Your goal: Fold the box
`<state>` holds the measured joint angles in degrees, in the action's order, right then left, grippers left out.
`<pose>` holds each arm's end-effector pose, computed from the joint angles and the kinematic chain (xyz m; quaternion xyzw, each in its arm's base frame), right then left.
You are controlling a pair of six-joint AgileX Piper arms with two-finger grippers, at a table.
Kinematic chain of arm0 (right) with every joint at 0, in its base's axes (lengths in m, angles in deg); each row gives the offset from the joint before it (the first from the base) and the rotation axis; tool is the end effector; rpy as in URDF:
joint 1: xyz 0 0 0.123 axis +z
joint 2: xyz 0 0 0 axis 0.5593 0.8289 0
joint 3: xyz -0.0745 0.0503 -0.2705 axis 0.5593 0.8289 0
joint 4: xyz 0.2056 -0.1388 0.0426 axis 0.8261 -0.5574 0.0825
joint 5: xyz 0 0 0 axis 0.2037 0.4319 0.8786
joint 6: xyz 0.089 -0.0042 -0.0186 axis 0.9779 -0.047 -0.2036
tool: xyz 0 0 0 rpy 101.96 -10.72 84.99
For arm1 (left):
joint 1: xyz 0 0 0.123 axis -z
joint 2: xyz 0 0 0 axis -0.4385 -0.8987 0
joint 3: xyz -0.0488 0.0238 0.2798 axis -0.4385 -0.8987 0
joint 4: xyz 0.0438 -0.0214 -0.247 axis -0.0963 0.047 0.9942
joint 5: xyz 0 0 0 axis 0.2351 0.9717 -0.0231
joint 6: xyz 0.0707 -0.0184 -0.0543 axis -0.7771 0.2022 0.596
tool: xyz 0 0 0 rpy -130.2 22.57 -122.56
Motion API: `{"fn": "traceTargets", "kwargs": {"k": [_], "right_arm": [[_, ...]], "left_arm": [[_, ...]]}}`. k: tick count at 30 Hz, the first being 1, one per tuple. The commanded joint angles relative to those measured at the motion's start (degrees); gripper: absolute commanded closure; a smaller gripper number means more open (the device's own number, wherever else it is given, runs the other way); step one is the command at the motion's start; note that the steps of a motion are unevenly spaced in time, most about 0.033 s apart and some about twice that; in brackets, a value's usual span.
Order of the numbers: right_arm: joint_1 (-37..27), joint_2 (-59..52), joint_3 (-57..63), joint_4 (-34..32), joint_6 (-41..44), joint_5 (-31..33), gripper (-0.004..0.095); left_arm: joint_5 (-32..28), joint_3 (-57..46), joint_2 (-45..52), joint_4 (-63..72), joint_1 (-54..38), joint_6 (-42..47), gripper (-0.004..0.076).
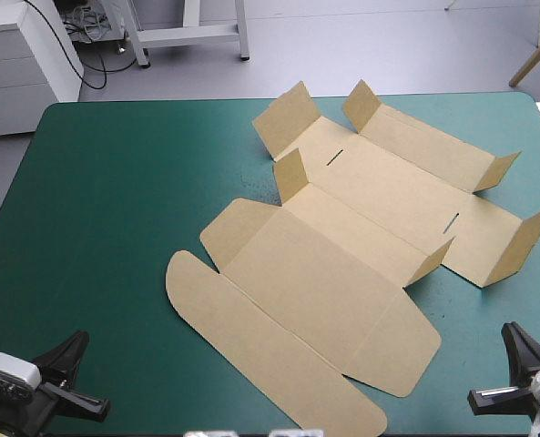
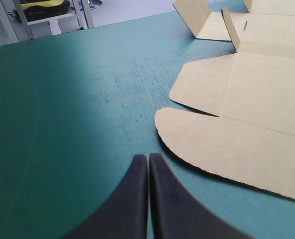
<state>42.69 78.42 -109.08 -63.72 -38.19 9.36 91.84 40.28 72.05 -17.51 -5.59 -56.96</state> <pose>-0.0012 -0.0024 0.3054 -0.0660 0.7583 0.0268 0.6480 0.0155 0.0002 0.2716 0.1284 0.7873 -0.0787 0.5979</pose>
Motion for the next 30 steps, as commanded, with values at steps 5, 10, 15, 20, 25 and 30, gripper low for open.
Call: {"fn": "traceTargets", "kwargs": {"k": [5,10,15,20,25,30], "right_arm": [[0.20,-0.99,-1.43,-0.48,-0.41,-4.19,0.0927],[0.20,-0.99,-1.43,-0.48,-0.41,-4.19,0.0927],[0.20,-0.99,-1.43,-0.48,-0.41,-4.19,0.0926],[0.20,-0.99,-1.43,-0.38,-0.41,-4.19,0.0903],[0.20,-0.99,-1.43,-0.38,-0.41,-4.19,0.0664],[0.20,-0.99,-1.43,-0.62,0.14,-4.09,0.0245]], "left_arm": [[-4.33,1.18,0.99,-0.39,0.10,0.34,0.0734],[-4.33,1.18,0.99,-0.39,0.10,0.34,0.0734],[-4.33,1.18,0.99,-0.39,0.10,0.34,0.0734],[-4.33,1.18,0.99,-0.39,0.10,0.34,0.0734],[-4.33,1.18,0.99,-0.39,0.10,0.34,0.0734],[-4.33,1.18,0.99,-0.39,0.10,0.34,0.0734]]}}
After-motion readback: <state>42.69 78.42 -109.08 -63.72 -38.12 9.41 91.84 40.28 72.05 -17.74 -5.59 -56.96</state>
